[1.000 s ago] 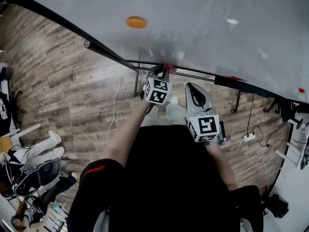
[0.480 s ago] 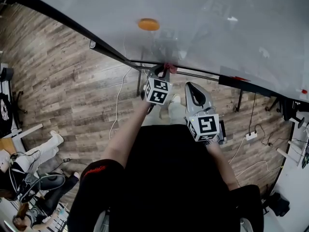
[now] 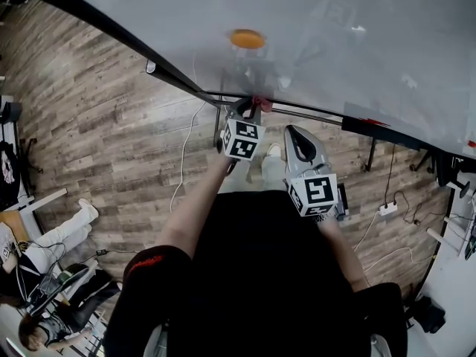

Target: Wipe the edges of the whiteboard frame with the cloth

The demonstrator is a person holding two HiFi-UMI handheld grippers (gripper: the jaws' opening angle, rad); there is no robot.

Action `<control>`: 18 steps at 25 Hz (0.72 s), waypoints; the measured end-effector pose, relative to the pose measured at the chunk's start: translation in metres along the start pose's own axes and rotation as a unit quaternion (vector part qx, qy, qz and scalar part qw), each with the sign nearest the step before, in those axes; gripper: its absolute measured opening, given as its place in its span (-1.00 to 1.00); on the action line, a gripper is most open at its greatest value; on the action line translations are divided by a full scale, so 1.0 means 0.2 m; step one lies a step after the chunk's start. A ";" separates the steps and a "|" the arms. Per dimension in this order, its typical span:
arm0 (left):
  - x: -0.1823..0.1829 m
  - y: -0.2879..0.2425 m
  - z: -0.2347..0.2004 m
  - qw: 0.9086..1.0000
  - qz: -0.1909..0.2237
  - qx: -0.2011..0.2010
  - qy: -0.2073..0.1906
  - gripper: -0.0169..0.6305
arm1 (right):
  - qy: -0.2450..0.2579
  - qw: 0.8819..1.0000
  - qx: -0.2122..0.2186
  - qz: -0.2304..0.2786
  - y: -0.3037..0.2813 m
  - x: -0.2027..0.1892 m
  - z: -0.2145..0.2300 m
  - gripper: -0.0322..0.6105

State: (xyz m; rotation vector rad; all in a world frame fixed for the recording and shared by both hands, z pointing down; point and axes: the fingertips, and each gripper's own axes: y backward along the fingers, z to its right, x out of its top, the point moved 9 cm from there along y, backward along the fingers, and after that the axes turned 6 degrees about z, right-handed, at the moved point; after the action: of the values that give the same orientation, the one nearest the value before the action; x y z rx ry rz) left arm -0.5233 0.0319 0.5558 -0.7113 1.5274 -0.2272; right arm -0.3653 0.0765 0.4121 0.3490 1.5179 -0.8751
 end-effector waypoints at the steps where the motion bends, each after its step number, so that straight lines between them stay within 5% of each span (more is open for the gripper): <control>1: 0.00 0.00 -0.01 1.000 0.000 0.000 0.000 -0.86 | 0.000 1.000 0.001 0.000 0.00 0.00 0.00 -0.89; 18: -0.04 0.08 -0.18 1.000 0.006 0.008 0.005 -0.86 | -0.001 1.000 0.006 -0.003 -0.12 0.00 -0.14 -0.89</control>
State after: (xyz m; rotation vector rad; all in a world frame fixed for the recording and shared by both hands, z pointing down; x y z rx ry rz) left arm -0.5632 0.0389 0.5568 -0.6885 1.5367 -0.2341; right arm -0.4016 0.0803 0.4169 0.3512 1.5134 -0.8891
